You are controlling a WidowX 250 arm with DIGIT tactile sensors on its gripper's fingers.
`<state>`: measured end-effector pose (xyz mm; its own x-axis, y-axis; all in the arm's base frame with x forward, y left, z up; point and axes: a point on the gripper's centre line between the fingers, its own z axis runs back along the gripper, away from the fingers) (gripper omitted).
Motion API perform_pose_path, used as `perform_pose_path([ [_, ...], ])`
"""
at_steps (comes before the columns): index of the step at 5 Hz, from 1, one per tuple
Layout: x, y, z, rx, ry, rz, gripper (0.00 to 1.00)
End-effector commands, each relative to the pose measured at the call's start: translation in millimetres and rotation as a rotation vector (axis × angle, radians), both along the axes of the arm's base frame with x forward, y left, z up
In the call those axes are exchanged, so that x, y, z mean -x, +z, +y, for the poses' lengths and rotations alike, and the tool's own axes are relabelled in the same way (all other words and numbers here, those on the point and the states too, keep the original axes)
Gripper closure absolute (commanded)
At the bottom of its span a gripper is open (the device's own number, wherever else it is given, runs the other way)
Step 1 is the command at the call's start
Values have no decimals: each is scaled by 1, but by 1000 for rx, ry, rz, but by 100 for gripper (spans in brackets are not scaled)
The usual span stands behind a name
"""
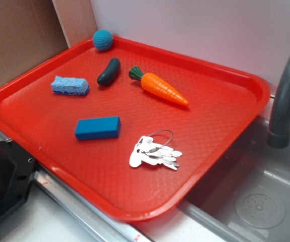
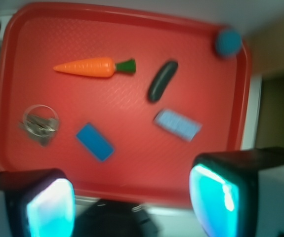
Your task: Grab the blue sponge.
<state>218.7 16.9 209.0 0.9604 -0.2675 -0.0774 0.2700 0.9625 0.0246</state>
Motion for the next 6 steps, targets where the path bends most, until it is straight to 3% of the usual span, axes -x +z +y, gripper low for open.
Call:
perform_pose_path([
  [1,-5,-43,3,-5,-469,101,0],
  [3,-1,-62,4,-3,-868,65,0],
  [4,-3,-69,11,3,-862,41,0],
  [5,0,-69,22,10,-698,48,0],
  [6,0,-69,22,10,-698,48,0],
])
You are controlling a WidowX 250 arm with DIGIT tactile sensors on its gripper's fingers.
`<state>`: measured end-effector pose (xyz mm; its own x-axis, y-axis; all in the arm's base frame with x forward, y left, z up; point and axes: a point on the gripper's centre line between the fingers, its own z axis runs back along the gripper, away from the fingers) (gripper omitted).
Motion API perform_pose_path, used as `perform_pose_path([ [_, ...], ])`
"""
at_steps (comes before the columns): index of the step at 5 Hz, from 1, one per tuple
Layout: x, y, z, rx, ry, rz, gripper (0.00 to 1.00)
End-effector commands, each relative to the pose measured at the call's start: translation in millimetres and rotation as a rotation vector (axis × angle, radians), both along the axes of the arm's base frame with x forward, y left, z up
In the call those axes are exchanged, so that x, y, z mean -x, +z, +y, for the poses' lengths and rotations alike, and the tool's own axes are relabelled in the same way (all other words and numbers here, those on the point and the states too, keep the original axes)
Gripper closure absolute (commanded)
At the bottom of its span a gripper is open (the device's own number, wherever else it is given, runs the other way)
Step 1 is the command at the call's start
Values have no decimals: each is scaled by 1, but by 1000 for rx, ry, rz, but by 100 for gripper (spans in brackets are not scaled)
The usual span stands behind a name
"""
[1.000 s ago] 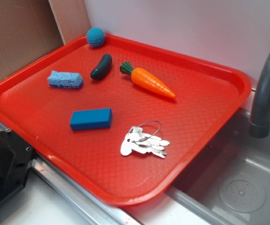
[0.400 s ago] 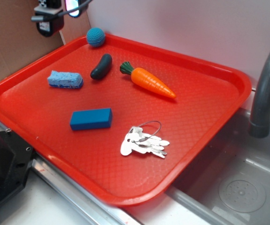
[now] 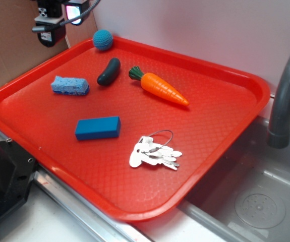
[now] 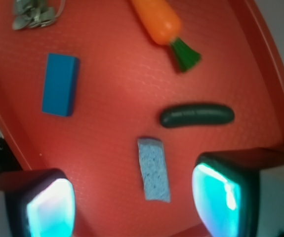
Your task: Grab the blue sponge.
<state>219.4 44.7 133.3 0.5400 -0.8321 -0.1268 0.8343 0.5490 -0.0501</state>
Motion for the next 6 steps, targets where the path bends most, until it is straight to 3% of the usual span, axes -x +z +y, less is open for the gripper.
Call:
perform_pose_path([
  [1,1,7,-6,-7,17,-42,0],
  [2,-18,17,15,-46,162,-118,0],
  [3,-28,5,31,-37,277,-75,0],
  [4,-19,-37,34,-73,285,53,0],
  [5,0,-68,35,-69,296,160,0],
  [6,14,-76,40,-84,299,170,0],
])
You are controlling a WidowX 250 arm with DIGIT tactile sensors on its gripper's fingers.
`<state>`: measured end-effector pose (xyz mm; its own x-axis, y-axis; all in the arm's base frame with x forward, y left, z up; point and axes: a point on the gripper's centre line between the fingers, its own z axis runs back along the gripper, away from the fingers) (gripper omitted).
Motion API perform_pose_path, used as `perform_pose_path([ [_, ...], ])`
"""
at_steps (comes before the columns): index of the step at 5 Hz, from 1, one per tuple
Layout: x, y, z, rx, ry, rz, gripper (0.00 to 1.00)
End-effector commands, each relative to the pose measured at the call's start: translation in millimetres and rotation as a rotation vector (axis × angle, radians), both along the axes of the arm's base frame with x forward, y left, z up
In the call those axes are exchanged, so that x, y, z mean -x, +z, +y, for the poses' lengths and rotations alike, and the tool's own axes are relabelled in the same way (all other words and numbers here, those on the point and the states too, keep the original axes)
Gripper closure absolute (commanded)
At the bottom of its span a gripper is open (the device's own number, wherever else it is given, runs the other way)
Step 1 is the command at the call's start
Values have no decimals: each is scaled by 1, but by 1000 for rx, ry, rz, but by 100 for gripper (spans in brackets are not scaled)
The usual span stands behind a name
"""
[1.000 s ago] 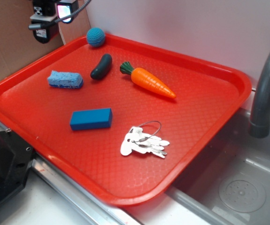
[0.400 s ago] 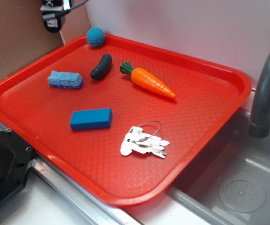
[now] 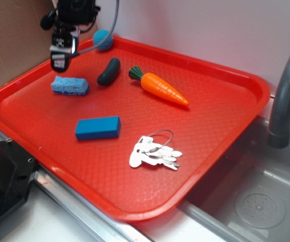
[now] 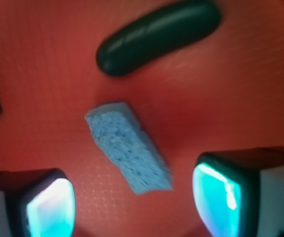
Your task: Grab the blue sponge.
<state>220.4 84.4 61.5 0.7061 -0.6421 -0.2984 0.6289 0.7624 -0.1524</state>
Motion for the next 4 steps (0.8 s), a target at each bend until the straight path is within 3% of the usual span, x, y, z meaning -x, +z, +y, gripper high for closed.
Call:
perform_pose_path([
  [1,18,-8,6,-34,27,-22,0],
  [2,17,-10,7,-47,22,-43,0],
  [3,7,-12,6,-77,-7,-124,0],
  [4,12,-21,2,-65,-41,-113,0],
])
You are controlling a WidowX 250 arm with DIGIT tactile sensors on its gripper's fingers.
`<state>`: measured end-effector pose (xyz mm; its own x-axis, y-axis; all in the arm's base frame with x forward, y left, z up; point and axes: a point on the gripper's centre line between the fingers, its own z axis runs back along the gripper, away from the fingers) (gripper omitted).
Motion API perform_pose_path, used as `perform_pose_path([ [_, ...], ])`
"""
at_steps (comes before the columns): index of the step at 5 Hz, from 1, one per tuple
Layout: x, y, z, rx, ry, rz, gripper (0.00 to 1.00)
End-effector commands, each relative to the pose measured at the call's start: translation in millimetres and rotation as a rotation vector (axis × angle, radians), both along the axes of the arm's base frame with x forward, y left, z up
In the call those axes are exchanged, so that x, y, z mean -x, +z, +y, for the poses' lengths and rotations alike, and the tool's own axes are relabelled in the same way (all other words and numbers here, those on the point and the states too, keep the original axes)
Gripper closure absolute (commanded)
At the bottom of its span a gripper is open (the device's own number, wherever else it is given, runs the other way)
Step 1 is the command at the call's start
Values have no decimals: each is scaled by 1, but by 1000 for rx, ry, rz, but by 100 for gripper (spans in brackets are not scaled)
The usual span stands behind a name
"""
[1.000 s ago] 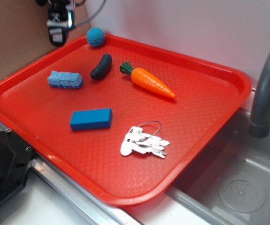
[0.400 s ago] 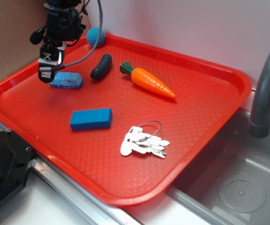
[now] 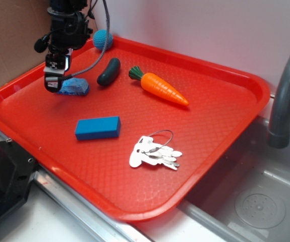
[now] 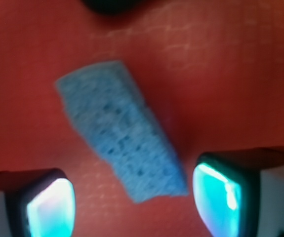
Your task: Grab the blue sponge.
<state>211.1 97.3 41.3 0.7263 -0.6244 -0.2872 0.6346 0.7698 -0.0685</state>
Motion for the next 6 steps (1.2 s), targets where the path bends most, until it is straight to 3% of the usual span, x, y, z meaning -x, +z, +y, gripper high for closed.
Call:
perform_pose_path([
  [1,6,-10,-11,-3,-29,-5,0],
  [3,6,-21,-7,-8,-15,2,0],
  [4,10,-34,-4,-13,-4,27,100],
  [6,8,-15,-8,-45,37,-15,100],
])
